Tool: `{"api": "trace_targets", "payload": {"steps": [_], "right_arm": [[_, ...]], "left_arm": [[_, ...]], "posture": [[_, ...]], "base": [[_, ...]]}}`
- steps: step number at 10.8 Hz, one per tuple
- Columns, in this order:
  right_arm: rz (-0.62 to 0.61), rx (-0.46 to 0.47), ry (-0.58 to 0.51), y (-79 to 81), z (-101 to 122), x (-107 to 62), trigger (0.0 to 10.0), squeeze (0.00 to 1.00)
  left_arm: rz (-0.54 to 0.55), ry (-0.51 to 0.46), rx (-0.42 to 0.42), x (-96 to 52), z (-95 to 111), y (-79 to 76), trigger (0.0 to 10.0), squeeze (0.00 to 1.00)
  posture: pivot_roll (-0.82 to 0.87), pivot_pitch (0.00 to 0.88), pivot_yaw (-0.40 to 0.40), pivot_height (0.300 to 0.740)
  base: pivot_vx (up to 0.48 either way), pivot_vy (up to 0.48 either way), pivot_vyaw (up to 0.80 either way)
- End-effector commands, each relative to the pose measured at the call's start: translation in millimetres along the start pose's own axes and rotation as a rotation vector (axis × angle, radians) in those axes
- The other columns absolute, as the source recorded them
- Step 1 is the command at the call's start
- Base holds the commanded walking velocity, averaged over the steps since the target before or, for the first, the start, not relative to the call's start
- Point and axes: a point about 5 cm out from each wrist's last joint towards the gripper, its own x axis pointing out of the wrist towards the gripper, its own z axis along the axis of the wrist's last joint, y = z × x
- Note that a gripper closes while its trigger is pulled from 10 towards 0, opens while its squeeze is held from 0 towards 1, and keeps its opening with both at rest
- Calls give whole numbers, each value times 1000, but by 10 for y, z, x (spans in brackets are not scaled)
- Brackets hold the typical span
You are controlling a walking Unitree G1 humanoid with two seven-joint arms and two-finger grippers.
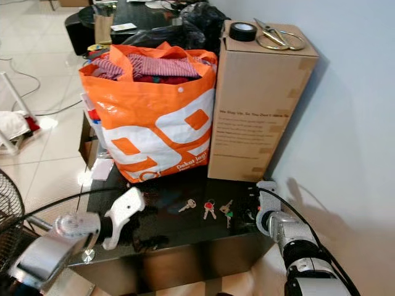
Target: Hang keys on a hook
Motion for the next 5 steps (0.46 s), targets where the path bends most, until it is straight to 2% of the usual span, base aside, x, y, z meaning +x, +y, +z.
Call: {"api": "trace_targets", "payload": {"steps": [1,3,5], "right_arm": [[-13,8,-22,5,61,7,10000,0],[-35,77,-48,33,27,40,10000,0],[-61,68,-52,78,-6,70,10000,0]], "left_arm": [[-4,8,19,-2,21,3,10000,39],[-18,10,25,-30,22,-1,10000,39],[-23,21,32,-75,15,4,10000,39]], "posture": [[-52,0,-2,740],[-46,0,6,740],[-34,0,11,740]], "base": [[0,0,0],[0,0,0],[0,0,0]]}}
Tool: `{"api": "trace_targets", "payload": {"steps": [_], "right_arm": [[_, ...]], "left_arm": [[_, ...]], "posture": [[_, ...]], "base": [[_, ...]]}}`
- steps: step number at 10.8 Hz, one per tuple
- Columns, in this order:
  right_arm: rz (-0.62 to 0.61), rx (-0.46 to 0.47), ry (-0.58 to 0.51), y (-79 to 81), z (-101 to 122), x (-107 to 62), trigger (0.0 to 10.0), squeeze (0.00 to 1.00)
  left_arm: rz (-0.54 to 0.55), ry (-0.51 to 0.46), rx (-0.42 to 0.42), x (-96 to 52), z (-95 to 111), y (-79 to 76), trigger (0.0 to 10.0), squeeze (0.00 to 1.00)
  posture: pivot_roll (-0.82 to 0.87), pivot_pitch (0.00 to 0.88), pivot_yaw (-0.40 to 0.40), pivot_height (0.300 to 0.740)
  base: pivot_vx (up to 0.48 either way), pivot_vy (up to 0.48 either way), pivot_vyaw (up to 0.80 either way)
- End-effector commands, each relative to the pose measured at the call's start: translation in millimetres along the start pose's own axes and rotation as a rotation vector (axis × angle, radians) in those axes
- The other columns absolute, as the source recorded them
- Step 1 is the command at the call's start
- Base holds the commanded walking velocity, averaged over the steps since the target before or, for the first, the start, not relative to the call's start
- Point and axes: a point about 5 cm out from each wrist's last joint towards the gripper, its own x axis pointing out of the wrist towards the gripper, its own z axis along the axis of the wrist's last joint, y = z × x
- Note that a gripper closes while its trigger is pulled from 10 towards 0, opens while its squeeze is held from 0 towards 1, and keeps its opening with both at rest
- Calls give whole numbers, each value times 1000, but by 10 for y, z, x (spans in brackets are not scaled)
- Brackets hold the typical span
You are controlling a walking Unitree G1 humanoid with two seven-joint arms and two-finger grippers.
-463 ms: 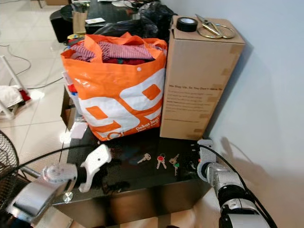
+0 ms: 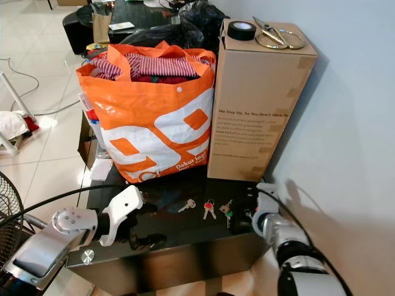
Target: Hang keys on a hook
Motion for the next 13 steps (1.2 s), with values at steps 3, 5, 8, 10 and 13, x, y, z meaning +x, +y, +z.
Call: {"api": "trace_targets", "payload": {"steps": [3,5,8,10,13], "right_arm": [[-73,6,-47,-15,98,9,8157,0],[-84,30,-53,-15,81,14,3137,0],[-93,45,-63,-36,93,10,0,0],[-93,51,-73,-41,123,8,0,0],[-100,52,-77,-48,121,7,0,0]], "left_arm": [[-15,21,17,-70,-6,-16,10000,35],[-17,29,17,-81,-14,-10,10000,35],[-17,30,15,-72,-13,-8,10000,43],[-14,27,17,-56,2,9,10000,43],[-11,25,21,-49,12,28,10000,43]], "posture": [[-30,0,24,740],[-28,0,24,740],[-33,0,24,740],[-37,0,28,740],[-38,0,32,740]], "base": [[0,0,0],[0,0,0],[0,0,0],[0,0,0],[0,0,0]]}}
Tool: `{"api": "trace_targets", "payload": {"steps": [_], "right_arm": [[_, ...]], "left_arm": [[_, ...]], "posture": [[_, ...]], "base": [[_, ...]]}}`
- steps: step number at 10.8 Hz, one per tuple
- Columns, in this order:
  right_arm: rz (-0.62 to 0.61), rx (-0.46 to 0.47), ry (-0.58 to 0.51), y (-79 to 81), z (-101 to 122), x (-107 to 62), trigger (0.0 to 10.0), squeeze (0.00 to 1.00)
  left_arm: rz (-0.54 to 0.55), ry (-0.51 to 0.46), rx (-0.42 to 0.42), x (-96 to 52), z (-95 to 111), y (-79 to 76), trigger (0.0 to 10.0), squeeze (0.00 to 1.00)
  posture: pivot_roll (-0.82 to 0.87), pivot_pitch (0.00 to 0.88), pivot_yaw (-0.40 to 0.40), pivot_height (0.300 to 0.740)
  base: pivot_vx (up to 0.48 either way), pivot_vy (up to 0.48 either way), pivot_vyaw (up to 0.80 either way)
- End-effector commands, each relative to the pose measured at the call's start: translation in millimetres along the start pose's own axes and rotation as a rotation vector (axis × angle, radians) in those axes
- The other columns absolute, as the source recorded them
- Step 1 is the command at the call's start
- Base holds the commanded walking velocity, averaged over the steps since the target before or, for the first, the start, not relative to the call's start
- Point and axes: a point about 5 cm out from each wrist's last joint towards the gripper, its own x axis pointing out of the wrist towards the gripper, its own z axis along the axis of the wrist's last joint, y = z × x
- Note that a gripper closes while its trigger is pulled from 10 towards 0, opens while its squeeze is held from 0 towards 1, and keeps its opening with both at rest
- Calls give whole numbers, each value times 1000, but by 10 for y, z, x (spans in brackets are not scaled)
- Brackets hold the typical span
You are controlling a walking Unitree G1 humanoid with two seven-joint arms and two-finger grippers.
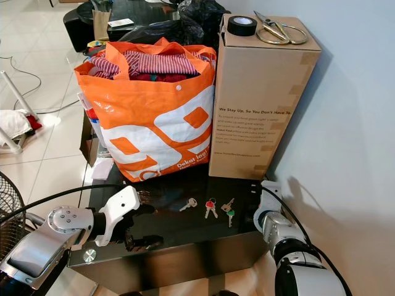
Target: Hang keys on a hook
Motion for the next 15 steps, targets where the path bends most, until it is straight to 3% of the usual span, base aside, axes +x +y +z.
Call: {"api": "trace_targets", "payload": {"steps": [1,10,15], "right_arm": [[-3,8,-19,10,64,4,0,0],[-4,30,-25,-23,60,-3,0,0],[170,108,-234,60,324,-111,0,0]], "left_arm": [[-2,4,14,4,21,20,10000,43],[5,-2,15,9,33,38,10000,43],[95,-93,-12,3,117,50,10000,43]], "posture": [[-38,0,33,740],[-45,0,41,740],[-45,0,27,740]], "base": [[0,0,0],[0,0,0],[0,0,0]]}}
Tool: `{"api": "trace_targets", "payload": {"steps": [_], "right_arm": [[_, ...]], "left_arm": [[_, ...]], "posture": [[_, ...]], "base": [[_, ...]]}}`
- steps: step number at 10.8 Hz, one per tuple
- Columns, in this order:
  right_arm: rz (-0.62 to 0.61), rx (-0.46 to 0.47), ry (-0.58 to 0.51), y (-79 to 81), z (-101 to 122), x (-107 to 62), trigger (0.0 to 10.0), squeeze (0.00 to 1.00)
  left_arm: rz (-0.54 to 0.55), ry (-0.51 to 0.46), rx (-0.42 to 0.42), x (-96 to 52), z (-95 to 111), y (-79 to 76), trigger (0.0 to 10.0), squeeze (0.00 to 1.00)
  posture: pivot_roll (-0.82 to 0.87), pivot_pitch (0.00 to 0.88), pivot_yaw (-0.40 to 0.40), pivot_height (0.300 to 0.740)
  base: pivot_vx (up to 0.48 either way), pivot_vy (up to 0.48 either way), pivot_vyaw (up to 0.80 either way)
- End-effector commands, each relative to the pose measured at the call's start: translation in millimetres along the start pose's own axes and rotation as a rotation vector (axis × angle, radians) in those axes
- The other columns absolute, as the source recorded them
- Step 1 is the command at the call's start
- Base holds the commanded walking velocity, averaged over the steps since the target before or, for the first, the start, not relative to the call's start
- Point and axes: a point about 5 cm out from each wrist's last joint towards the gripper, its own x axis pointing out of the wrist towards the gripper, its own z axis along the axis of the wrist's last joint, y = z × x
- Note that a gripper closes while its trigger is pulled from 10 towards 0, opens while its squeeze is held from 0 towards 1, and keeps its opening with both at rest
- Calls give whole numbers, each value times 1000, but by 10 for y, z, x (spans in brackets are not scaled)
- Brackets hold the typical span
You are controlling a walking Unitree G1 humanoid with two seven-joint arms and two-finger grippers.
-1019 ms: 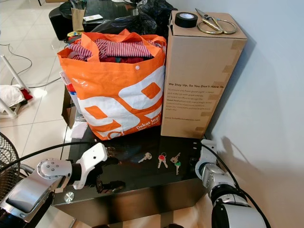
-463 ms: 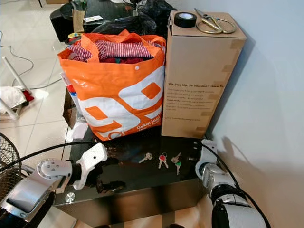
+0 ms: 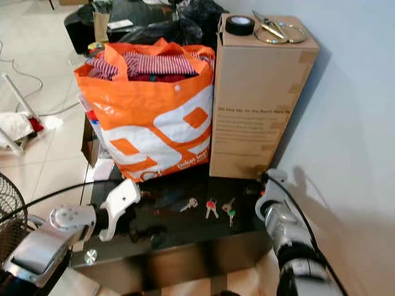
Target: Hang keys on a hook
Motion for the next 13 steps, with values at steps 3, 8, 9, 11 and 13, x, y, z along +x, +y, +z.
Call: {"api": "trace_targets", "payload": {"steps": [3,8,9,11,13], "right_arm": [[115,35,-195,209,306,-317,0,0],[52,-67,-405,562,527,-892,0,0],[59,-138,-413,690,583,-864,0,0],[82,-190,-393,771,610,-793,0,0],[93,-216,-395,804,681,-814,0,0]], "left_arm": [[316,-242,1,-5,335,82,10000,47],[683,-345,-56,-280,435,180,10000,55],[739,-352,-66,-336,391,253,10000,47],[821,-367,-100,-408,384,332,10000,51],[849,-387,-123,-426,421,364,10000,55]], "posture": [[-76,0,17,740],[-53,0,56,740],[-53,0,63,740],[-22,0,29,740],[-34,0,18,740]], "base": [[0,0,0],[0,0,0],[0,0,0],[0,0,0],[0,0,0]]}}
